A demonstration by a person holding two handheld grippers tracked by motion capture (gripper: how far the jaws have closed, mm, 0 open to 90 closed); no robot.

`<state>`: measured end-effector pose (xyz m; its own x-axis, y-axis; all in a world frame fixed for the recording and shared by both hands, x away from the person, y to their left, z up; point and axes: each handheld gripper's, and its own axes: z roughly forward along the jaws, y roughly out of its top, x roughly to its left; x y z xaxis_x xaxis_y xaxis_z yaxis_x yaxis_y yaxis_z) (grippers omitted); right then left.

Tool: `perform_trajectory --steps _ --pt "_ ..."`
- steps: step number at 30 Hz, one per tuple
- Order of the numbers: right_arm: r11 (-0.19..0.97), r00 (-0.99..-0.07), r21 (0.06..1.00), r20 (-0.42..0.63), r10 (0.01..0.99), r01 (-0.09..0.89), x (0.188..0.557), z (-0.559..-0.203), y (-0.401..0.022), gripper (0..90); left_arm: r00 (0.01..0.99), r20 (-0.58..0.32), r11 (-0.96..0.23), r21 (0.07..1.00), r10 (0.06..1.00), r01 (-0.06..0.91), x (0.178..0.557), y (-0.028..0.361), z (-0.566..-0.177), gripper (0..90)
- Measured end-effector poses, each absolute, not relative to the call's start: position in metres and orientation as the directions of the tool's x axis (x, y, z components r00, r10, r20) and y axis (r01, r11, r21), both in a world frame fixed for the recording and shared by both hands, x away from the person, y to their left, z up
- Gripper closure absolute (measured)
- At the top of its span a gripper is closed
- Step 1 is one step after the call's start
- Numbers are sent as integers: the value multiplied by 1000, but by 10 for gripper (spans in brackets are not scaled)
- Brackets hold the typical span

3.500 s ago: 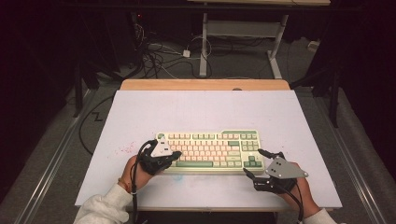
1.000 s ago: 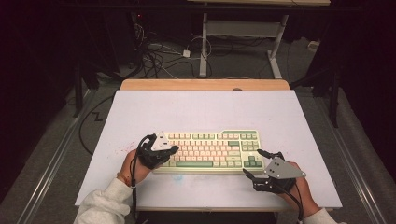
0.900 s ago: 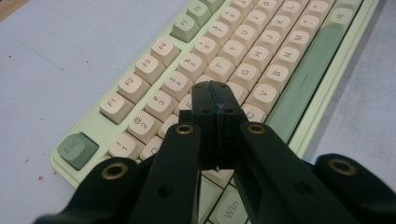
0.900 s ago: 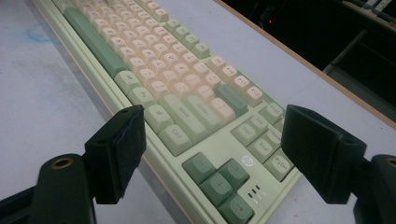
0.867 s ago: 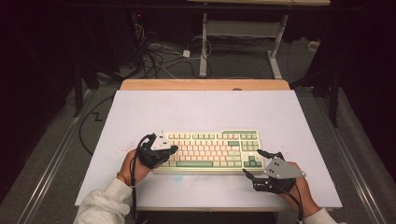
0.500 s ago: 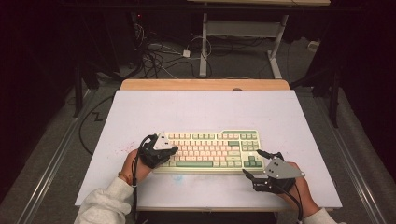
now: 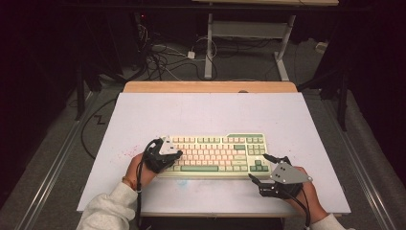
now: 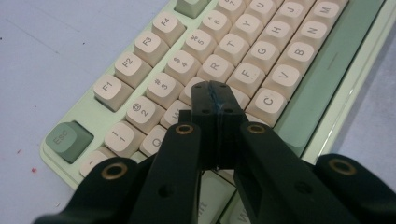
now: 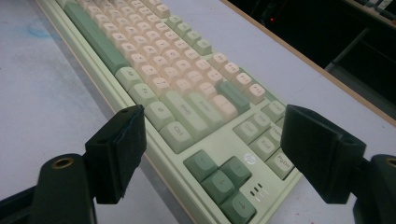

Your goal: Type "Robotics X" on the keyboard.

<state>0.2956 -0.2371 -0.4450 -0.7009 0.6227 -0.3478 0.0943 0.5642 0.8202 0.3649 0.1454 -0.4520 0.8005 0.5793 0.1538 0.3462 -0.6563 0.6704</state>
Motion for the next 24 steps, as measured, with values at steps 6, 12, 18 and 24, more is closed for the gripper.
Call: perform_trajectory --steps 6,12,18,24 --pt "568 -703 818 -350 619 93 295 -445 -237 234 801 156 -661 665 578 348 365 144 -454 875" --pt "575 -702 813 -355 618 94 295 -447 -236 234 793 159 -658 665 588 355 364 142 -456 876" --pt "574 -701 814 -357 618 91 295 -446 -237 234 792 166 -646 686 588 336 361 143 -450 875" --pt "570 -700 817 -356 618 88 295 -445 -237 233 788 170 -635 700 592 326 359 145 -445 874"
